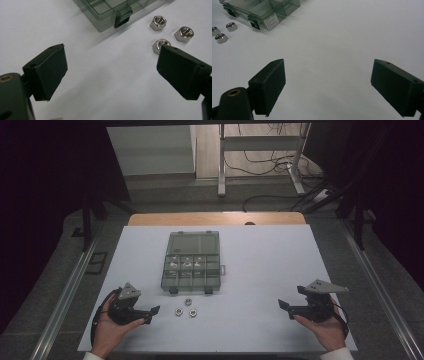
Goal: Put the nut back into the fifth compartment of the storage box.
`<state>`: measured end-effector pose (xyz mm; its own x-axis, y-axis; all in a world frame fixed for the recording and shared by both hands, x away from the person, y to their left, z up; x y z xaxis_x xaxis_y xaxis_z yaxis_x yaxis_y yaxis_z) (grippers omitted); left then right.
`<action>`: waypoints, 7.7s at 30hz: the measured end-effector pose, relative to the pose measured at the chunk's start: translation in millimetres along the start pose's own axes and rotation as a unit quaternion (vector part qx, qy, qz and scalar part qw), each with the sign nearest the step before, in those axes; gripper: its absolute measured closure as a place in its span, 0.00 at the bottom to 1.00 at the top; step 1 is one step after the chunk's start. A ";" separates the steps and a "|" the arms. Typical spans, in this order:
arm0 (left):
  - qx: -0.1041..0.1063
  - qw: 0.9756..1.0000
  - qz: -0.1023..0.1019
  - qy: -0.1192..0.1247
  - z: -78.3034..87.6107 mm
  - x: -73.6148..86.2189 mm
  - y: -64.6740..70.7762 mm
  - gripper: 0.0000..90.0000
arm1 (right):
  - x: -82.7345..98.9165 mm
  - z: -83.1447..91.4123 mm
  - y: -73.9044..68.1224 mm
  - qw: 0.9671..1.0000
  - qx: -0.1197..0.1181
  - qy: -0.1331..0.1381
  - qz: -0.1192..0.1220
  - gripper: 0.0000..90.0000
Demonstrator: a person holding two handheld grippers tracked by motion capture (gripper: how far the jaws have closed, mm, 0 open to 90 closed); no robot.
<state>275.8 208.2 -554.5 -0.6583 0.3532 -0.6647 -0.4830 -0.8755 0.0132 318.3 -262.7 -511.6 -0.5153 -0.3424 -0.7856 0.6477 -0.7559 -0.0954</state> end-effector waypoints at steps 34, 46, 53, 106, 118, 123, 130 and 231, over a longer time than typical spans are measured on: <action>-0.013 1.000 0.005 -0.005 6.1 -0.3 -6.5 0.11 | -3.4 -3.7 2.4 1.000 0.000 -0.004 0.011 0.14; 0.000 1.000 -0.018 -0.012 8.9 -15.0 3.9 0.15 | -3.2 -4.3 2.4 1.000 -0.001 -0.006 0.014 0.14; 0.012 0.998 -0.044 -0.033 9.7 -22.9 17.4 0.14 | -5.4 -2.5 1.2 1.000 -0.001 -0.002 0.013 0.14; 0.058 0.966 -0.130 -0.215 -55.7 -27.6 74.1 0.57 | -3.2 -4.1 2.3 1.000 0.008 -0.013 0.018 0.13; 0.063 0.965 -0.133 -0.218 -54.1 -27.1 77.4 0.78 | -3.2 -4.6 1.1 1.000 0.009 -0.015 0.020 0.13; 0.061 0.966 -0.133 -0.213 -53.6 -26.3 77.8 0.78 | -3.1 -4.8 1.6 1.000 0.011 -0.014 0.020 0.13; 0.063 0.966 -0.136 -0.212 -53.0 -26.2 77.8 0.78 | -2.5 -5.8 1.4 1.000 0.010 -0.016 0.018 0.13; 0.035 0.975 -0.055 -0.211 -65.7 -107.8 -6.9 0.78 | 2.8 -12.4 2.4 0.999 0.012 -0.037 0.021 0.14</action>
<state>388.0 154.5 -532.0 -0.7720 0.5611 -0.2986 -0.5928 -0.8051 0.0195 325.3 -258.6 -521.6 -0.5283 -0.4147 -0.7409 0.6574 -0.7520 -0.0479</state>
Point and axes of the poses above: each handheld gripper's, and its own axes: z roughly backward along the jaws, x roughly out of its underside, y roughly to its right, the point moved 7 cm from there along -z, roughly forward along the jaws, and after that the axes turned 4 degrees about -x, right-handed, at the moved point
